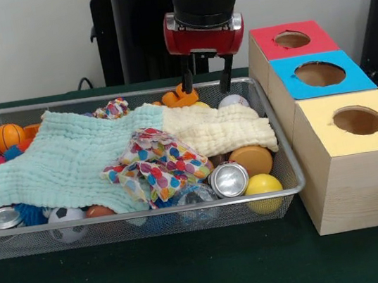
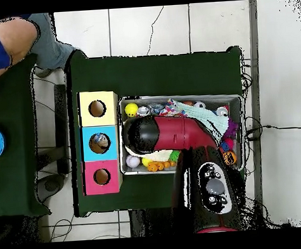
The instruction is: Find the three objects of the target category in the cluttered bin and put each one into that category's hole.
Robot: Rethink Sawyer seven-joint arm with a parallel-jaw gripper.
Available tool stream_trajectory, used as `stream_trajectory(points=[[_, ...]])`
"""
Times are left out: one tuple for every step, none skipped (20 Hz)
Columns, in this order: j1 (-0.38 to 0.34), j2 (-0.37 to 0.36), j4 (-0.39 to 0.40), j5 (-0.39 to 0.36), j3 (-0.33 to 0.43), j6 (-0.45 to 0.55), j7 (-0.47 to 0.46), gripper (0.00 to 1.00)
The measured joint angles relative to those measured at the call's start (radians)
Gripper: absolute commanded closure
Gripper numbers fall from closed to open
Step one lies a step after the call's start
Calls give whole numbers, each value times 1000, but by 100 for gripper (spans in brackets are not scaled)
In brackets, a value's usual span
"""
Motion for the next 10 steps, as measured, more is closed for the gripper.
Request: stream_trajectory(points=[[0,0,-1,0,0,0,0,0],[1,0,-2,0,0,0,0,0],[2,0,-2,0,0,0,0,0],[2,0,-2,0,0,0,0,0],[4,-1,-2,0,0,-1,0,0],[5,0,-2,0,0,-1,0,0],[6,0,-2,0,0,-2,0,0],[7,-1,-2,0,0,-3,0,0],[8,-1,-2,0,0,-5,0,0],[9,-1,-2,0,0,-7,0,0]])
